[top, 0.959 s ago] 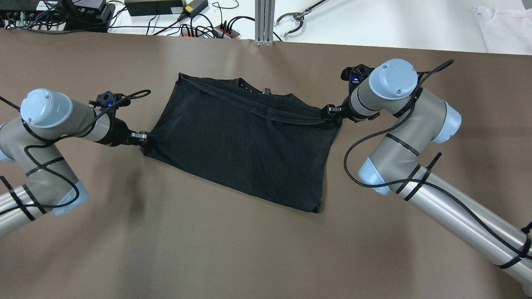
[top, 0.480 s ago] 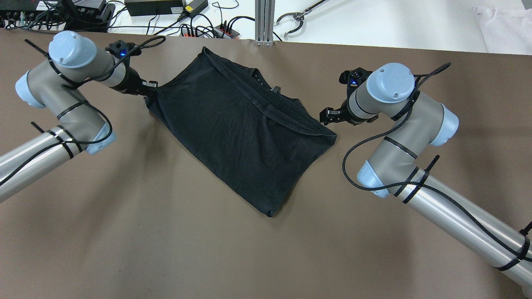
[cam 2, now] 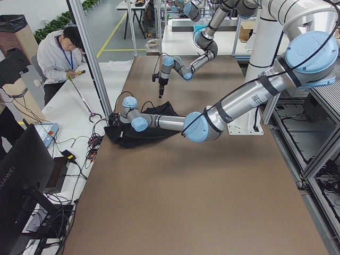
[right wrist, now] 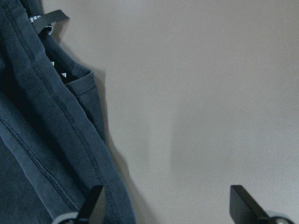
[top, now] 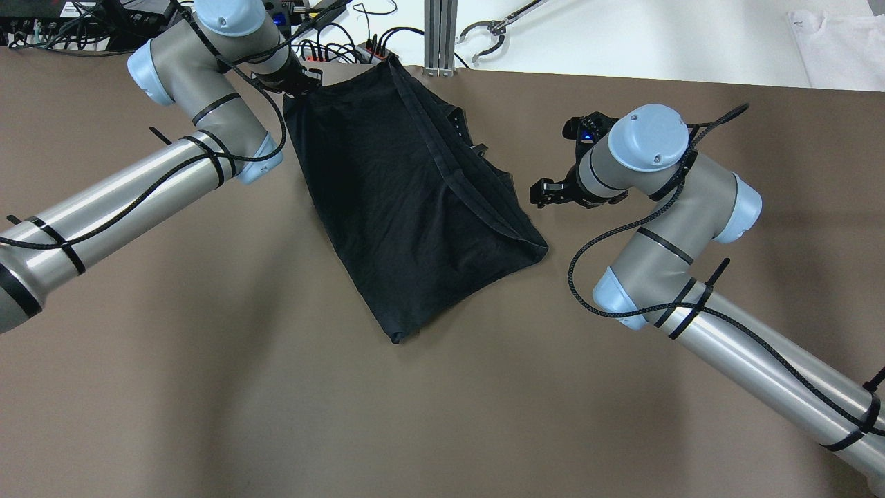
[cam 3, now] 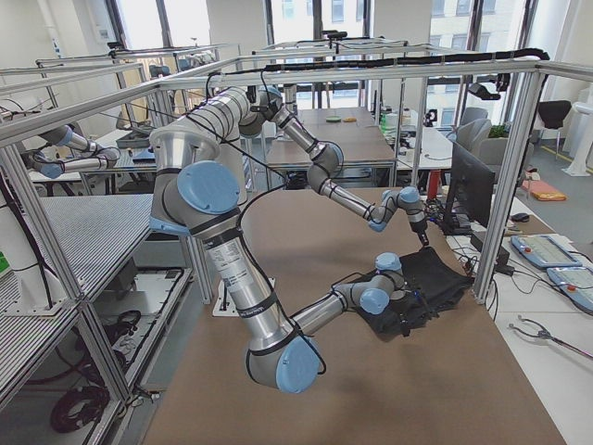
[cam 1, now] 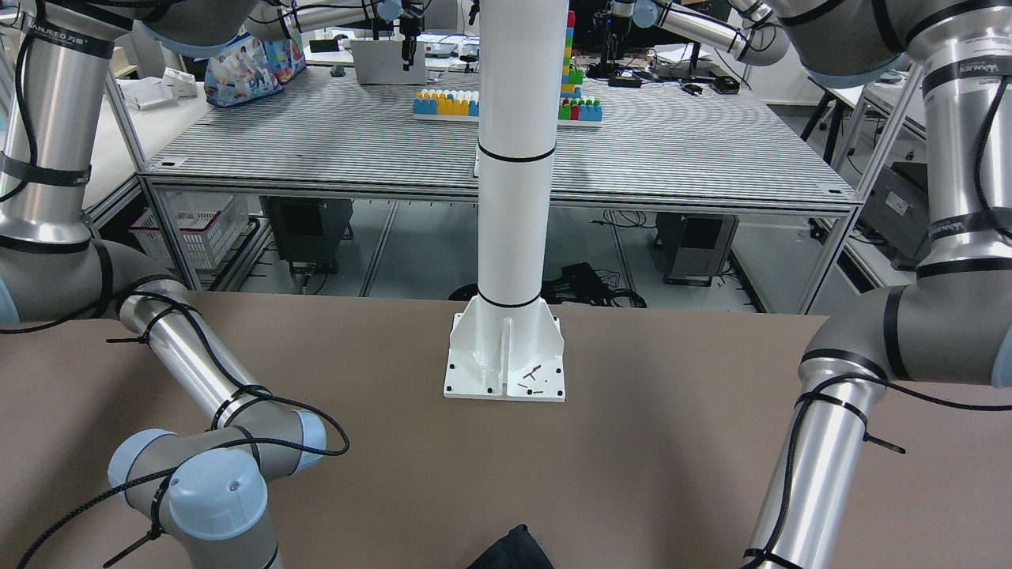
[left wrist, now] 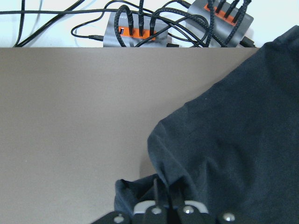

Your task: Fold clothes

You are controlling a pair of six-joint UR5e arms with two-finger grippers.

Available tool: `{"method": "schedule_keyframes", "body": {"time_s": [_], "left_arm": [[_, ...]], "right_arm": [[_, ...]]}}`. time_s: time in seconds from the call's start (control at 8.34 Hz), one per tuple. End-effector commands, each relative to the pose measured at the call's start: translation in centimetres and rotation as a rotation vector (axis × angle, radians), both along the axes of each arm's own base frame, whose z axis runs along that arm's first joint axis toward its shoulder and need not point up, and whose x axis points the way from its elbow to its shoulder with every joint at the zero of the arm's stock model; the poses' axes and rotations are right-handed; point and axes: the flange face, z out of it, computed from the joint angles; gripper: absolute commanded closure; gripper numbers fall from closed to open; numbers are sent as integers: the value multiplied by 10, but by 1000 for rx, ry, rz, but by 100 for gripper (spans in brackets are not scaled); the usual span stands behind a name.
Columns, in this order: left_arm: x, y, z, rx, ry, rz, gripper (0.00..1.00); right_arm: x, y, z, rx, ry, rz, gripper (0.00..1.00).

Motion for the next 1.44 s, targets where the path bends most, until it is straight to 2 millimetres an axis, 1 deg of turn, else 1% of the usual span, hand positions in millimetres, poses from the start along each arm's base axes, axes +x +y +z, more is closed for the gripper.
{"method": "schedule_keyframes", "body": {"time_s": [0.0, 0.12, 0.24, 0.36, 0.48, 0.6, 0.72, 0.84, 0.96, 1.08, 1.2, 1.32], "left_arm": [[-29, -14, -5, 83, -42, 42, 0], [-60, -23, -10, 88, -12, 60, 0], [-91, -20, 9, 76, 28, 92, 0], [-104, -3, 28, 90, 37, 92, 0], [-105, 4, 36, 92, 39, 94, 0], [-105, 6, 38, 92, 40, 95, 0], [-105, 6, 40, 90, 39, 91, 0], [-105, 6, 41, 89, 37, 90, 0], [-103, 8, 44, 87, 36, 91, 0], [-102, 9, 45, 86, 35, 93, 0], [-102, 9, 45, 86, 35, 93, 0], [-101, 10, 47, 84, 35, 94, 0]], "right_arm": [[-13, 7, -1, 1, 0, -18, 6], [-20, 8, -3, -15, -1, -2, 6], [-26, 5, 0, -30, 8, 19, 6], [-30, -2, 2, -72, 1, 52, 6], [-39, -10, -1, -113, -33, 99, 6], [-57, -27, -4, -121, -69, 122, 6], [-76, -35, 2, -116, -93, 137, 8], [-90, -30, 7, -98, -95, 162, 11], [-98, -25, 8, -97, -91, 181, 17], [-102, -22, 9, -96, -89, 179, 25], [-104, -21, 10, -108, -93, 186, 35], [-109, -17, 8, -121, -103, 191, 48]]}}
